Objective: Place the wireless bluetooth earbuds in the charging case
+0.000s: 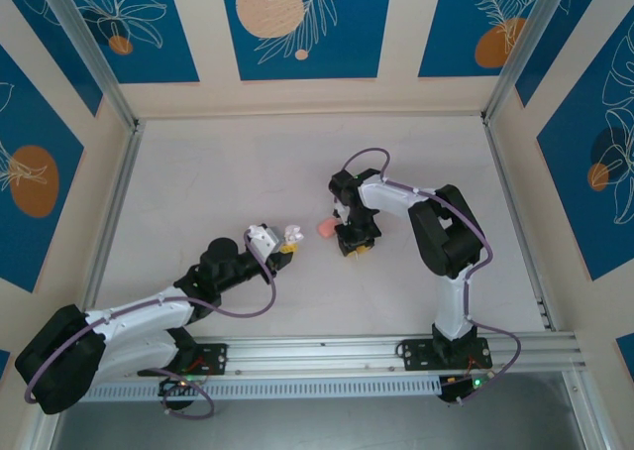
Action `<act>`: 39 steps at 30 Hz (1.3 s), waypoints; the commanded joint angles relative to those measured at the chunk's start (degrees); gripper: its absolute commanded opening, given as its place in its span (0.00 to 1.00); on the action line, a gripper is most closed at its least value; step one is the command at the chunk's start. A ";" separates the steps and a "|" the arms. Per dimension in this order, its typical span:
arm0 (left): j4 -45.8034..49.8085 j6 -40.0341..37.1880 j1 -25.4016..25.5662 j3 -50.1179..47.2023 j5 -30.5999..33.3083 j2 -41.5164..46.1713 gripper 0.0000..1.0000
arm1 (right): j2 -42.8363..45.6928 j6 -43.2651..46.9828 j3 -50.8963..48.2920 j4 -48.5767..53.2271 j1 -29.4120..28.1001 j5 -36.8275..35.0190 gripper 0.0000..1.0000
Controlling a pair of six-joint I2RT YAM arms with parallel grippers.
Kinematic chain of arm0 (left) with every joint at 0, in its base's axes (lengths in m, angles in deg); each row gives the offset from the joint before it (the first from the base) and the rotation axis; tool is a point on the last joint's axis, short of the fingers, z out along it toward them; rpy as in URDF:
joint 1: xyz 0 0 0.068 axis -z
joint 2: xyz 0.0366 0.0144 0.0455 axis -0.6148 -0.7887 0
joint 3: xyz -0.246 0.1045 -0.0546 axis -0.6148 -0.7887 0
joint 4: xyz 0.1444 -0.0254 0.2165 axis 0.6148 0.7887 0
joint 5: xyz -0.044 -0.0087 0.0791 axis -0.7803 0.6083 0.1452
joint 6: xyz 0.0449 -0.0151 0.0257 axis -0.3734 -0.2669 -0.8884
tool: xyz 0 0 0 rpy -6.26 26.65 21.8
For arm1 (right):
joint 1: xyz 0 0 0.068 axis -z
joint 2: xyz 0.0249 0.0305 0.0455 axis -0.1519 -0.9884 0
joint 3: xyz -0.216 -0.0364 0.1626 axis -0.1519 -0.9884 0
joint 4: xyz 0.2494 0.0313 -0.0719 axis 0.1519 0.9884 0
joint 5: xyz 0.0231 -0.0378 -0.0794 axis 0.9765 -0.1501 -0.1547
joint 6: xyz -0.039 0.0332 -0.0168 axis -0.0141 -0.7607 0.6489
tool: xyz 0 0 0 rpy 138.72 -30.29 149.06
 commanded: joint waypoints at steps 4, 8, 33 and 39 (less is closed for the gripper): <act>0.12 -0.97 0.00 0.87 0.36 0.05 0.14 | -0.39 0.00 1.36 -2.09 -0.76 -1.58 0.32; 0.23 -0.97 0.04 0.88 0.45 0.09 0.14 | 0.00 0.06 1.30 -2.86 -0.76 -1.84 0.32; -1.03 -1.67 0.06 3.07 -3.20 -5.64 0.14 | 6.90 -2.75 -4.62 -6.67 -0.73 -1.47 0.19; -7.27 -0.89 0.17 3.35 -6.25 -12.54 0.14 | 15.08 -7.73 -13.38 -13.35 -0.59 1.06 0.19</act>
